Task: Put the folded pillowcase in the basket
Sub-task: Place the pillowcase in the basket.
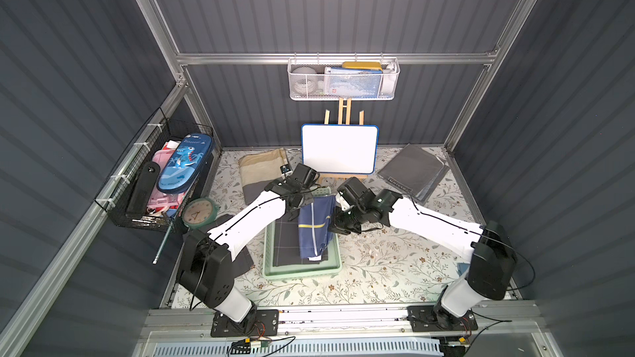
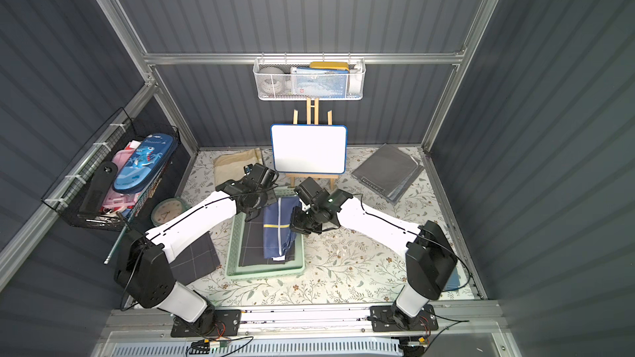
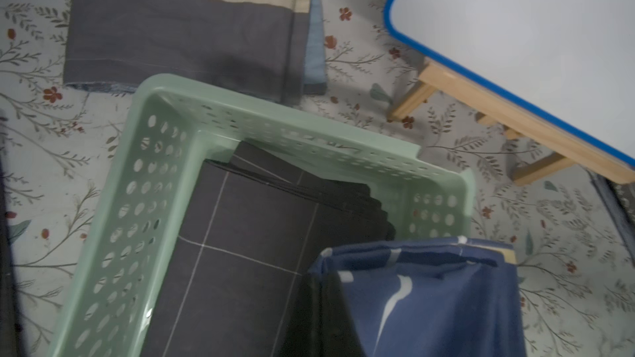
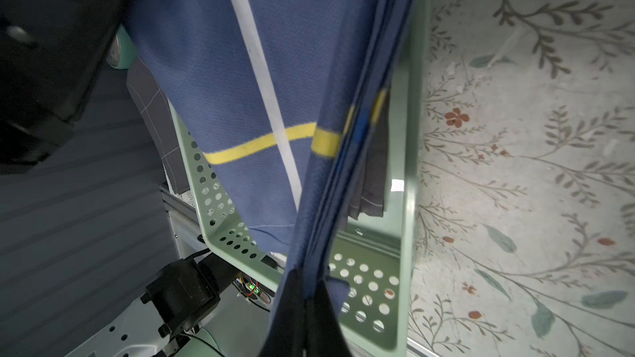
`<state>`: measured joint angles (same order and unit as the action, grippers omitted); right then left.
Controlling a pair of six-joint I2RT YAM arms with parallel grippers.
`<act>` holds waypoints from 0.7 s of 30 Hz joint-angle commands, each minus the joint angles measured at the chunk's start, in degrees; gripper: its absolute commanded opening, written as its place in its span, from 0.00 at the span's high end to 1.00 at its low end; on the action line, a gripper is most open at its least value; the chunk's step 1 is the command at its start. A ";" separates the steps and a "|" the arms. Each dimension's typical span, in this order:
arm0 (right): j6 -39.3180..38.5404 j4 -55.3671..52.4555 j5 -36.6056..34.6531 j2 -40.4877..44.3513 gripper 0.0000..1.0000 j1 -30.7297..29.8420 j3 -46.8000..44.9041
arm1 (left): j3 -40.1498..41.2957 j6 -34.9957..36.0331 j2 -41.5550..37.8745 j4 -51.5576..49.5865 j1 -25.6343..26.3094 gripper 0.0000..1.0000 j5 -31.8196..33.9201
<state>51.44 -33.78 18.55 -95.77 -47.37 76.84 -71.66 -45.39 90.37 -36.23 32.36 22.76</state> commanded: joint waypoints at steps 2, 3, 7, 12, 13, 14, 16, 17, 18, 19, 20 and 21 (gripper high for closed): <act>0.23 2.34 2.00 -5.28 1.00 -1.33 3.46 | 2.77 1.00 -2.30 2.04 -3.49 1.00 1.76; 0.19 2.55 2.08 -6.34 1.00 -1.68 4.03 | 3.25 1.15 -2.31 2.40 -3.98 1.00 1.76; 0.39 3.27 2.42 -9.94 1.00 -2.87 5.57 | 4.23 1.90 -1.76 3.77 -5.16 1.00 1.85; 0.58 4.14 3.11 -13.51 1.00 -3.59 6.78 | 5.41 3.55 0.64 5.54 -6.40 1.00 1.67; 0.38 4.12 3.33 -14.29 1.00 -3.60 6.92 | 5.64 3.55 1.45 5.79 -6.52 1.00 1.71; 0.39 4.16 3.37 -14.88 1.00 -3.60 6.92 | 5.97 3.61 1.96 6.10 -6.56 1.00 1.67; 0.46 4.52 3.83 -16.01 1.00 -3.44 6.66 | 6.73 3.55 2.57 7.03 -6.61 1.00 1.18; 0.55 4.56 4.03 -16.37 1.00 -3.34 6.50 | 6.88 3.48 2.62 7.13 -6.53 1.00 1.09; 0.75 4.94 4.05 -16.60 1.00 -3.34 6.16 | 7.22 3.46 2.41 7.43 -6.56 1.00 0.95; 0.85 5.26 3.83 -16.60 1.00 -3.27 5.83 | 7.72 3.44 2.12 7.67 -6.52 1.00 1.02; 0.99 5.53 3.65 -16.70 1.00 -3.34 5.55 | 8.07 3.46 1.93 7.82 -6.65 1.00 1.17; 0.94 5.51 3.45 -16.88 1.00 -3.25 5.35 | 8.39 3.54 1.81 7.90 -6.74 1.00 1.15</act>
<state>51.83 -29.12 21.67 -112.46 -50.74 82.48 -64.23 -42.94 92.53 -29.17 25.87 23.81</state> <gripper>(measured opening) 0.057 0.049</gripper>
